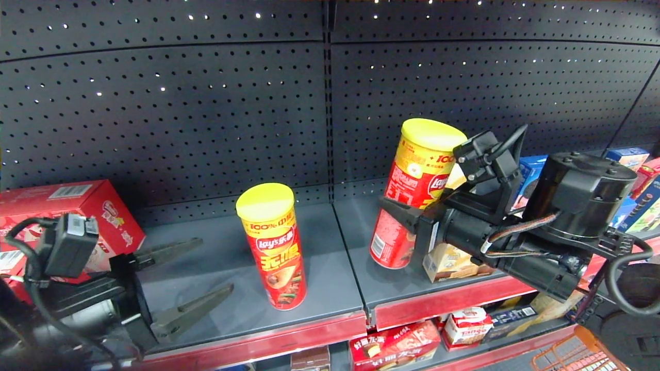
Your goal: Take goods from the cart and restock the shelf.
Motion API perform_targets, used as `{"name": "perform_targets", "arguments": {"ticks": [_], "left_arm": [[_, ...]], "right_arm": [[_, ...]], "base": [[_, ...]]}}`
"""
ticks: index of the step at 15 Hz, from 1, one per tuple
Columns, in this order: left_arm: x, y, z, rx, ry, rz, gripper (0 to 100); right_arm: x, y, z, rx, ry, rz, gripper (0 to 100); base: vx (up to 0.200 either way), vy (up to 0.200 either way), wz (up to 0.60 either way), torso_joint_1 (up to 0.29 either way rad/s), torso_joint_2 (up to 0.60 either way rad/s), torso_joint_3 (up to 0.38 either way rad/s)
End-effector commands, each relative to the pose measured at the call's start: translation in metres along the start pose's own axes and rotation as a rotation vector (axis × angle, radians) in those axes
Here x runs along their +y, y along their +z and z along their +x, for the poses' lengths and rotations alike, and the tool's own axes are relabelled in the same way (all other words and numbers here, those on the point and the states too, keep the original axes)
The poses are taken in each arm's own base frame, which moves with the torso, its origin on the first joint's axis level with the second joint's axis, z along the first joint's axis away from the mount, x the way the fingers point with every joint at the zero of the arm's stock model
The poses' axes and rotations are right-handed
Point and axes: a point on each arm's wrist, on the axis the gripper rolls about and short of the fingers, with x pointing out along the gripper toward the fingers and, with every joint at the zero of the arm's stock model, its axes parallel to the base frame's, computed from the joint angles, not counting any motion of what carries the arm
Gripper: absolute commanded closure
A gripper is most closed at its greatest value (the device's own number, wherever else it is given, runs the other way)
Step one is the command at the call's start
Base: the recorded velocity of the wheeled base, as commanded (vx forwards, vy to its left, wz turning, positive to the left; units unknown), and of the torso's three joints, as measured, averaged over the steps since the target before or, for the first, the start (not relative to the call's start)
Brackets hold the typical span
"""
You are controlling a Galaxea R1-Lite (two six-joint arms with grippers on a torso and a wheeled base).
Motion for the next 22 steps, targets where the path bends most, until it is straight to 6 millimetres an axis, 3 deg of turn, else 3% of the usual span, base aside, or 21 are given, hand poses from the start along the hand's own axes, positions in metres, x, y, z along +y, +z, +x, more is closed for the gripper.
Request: {"name": "perform_targets", "arguments": {"ticks": [1, 4, 7, 15, 19, 22], "left_arm": [[-0.017, 0.005, -0.021, -0.044, 0.013, 0.026, 0], [-0.033, 0.008, -0.039, -0.063, 0.061, -0.054, 0], [-0.034, 0.015, -0.040, -0.059, 0.059, -0.065, 0], [-0.035, 0.012, -0.041, -0.047, 0.059, -0.074, 0], [-0.035, 0.012, -0.041, -0.046, 0.059, -0.075, 0], [-0.035, 0.011, -0.042, -0.044, 0.057, -0.076, 0]], "right_arm": [[-0.002, 0.005, -0.002, -0.016, -0.007, -0.003, 100], [-0.001, 0.003, 0.006, -0.010, -0.150, -0.003, 100], [-0.002, 0.012, 0.017, -0.040, -0.190, -0.043, 100], [0.005, 0.007, 0.026, -0.023, -0.166, -0.066, 100], [0.004, 0.007, 0.026, -0.024, -0.158, -0.068, 100], [0.004, 0.007, 0.026, -0.025, -0.151, -0.068, 100]], "base": [[0.000, 0.000, 0.00, 0.000, 0.00, 0.000], [0.000, 0.000, 0.00, 0.000, 0.00, 0.000], [0.000, 0.000, 0.00, 0.000, 0.00, 0.000], [0.000, 0.000, 0.00, 0.000, 0.00, 0.000], [0.000, 0.000, 0.60, 0.002, 0.00, 0.001], [0.000, 0.000, 0.00, 0.000, 0.00, 0.000]]}}
